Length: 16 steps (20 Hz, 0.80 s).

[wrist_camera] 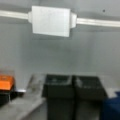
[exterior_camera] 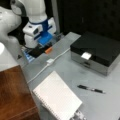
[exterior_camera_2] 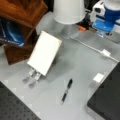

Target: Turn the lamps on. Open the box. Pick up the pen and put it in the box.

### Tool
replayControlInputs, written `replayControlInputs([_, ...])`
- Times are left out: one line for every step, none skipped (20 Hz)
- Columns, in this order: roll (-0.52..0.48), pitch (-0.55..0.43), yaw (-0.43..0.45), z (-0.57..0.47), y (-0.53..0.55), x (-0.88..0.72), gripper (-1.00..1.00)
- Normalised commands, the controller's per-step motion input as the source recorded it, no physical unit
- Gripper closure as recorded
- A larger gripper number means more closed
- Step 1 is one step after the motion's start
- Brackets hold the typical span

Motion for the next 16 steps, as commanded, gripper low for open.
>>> replayControlInputs([0.068, -0.218, 0.054, -0.39, -0.07, -0.26, 1.00])
replayControlInputs([0.052, -0.206, 0.056, -0.40, -0.08, -0.27, 1.00])
replayControlInputs([0.044, -0.203, 0.057, -0.42, -0.08, -0.28, 1.00])
replayControlInputs([0.036, -0.199, 0.058, -0.44, -0.09, -0.30, 1.00])
replayControlInputs([0.034, -0.206, 0.058, -0.44, -0.10, -0.31, 1.00])
replayControlInputs([0.034, -0.202, 0.061, -0.44, -0.11, -0.33, 1.00])
replayControlInputs([0.028, -0.202, 0.068, -0.44, -0.13, -0.35, 1.00])
replayControlInputs([0.027, -0.212, 0.070, -0.43, -0.14, -0.36, 1.00])
replayControlInputs([0.020, -0.216, 0.076, -0.43, -0.16, -0.38, 1.00])
replayControlInputs([0.012, -0.226, 0.080, -0.44, -0.17, -0.40, 1.00])
replayControlInputs([0.011, -0.238, 0.084, -0.46, -0.18, -0.41, 1.00])
replayControlInputs([0.001, -0.240, 0.078, -0.47, -0.19, -0.43, 1.00])
replayControlInputs([-0.003, -0.249, 0.072, -0.49, -0.19, -0.45, 1.00])
replayControlInputs([-0.007, -0.256, 0.067, -0.51, -0.19, -0.46, 1.00])
replayControlInputs([-0.007, -0.271, 0.067, -0.50, -0.19, -0.47, 1.00])
replayControlInputs([-0.007, -0.287, 0.070, -0.48, -0.19, -0.47, 1.00])
